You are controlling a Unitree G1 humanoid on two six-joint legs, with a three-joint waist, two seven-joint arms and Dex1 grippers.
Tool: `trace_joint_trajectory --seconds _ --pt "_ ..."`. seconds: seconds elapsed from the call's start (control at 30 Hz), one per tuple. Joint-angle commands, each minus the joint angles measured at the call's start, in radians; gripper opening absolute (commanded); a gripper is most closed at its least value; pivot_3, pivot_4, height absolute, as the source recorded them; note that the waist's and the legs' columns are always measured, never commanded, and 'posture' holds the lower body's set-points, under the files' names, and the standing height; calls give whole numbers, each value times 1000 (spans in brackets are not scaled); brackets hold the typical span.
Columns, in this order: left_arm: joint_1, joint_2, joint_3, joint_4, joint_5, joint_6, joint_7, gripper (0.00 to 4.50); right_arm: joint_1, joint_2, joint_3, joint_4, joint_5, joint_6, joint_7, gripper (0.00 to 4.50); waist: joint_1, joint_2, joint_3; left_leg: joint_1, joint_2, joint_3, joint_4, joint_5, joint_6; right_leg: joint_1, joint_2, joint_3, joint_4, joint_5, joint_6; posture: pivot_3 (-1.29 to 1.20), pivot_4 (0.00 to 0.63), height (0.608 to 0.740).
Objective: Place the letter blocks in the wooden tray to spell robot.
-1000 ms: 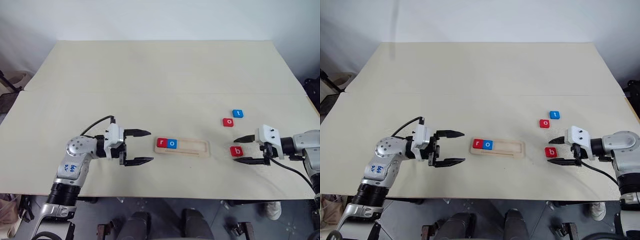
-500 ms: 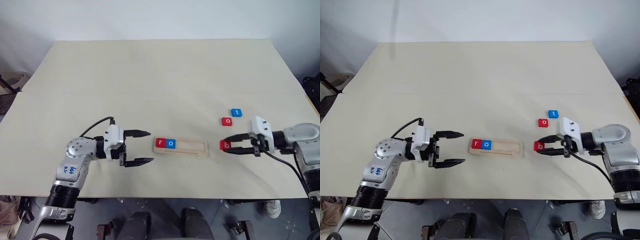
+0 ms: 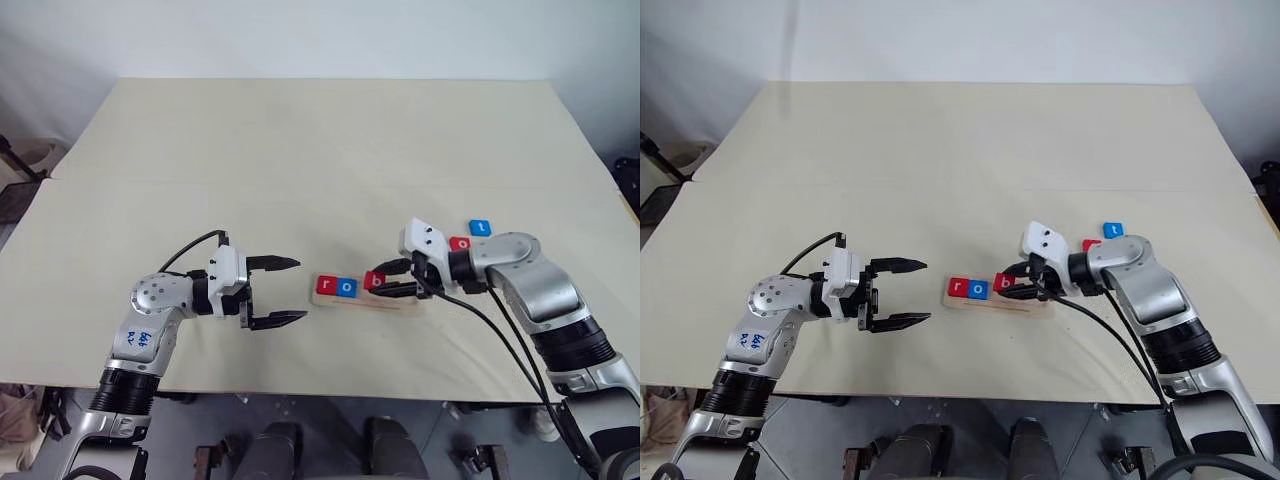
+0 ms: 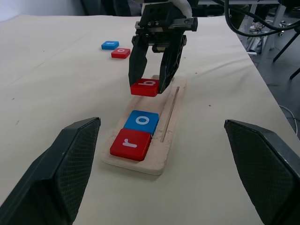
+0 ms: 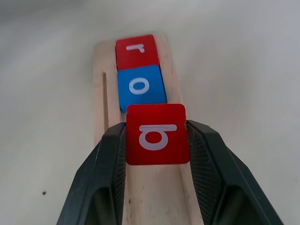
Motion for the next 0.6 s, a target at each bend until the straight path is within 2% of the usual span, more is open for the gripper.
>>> trace_joint_trajectory --seconds 0.03,0.4,0.6 --pt "13 5 18 -33 -10 -9 9 4500 -18 24 4 -25 -3 -6 -18 1474 -4 0 0 0 0 0 0 0 0 0 0 0 0 0 0 0 150 740" --pt "12 1 14 -39 -10 -9 24 4500 -21 45 26 -45 -3 25 -26 1474 -2 0 0 0 0 0 0 0 0 -1 0 0 1 0 0 0 150 740" --pt "9 2 15 -31 -11 -14 22 4500 -26 46 20 -45 -16 -27 -25 3464 -3 0 0 0 0 0 0 0 0 -1 0 0 1 0 0 0 150 740"
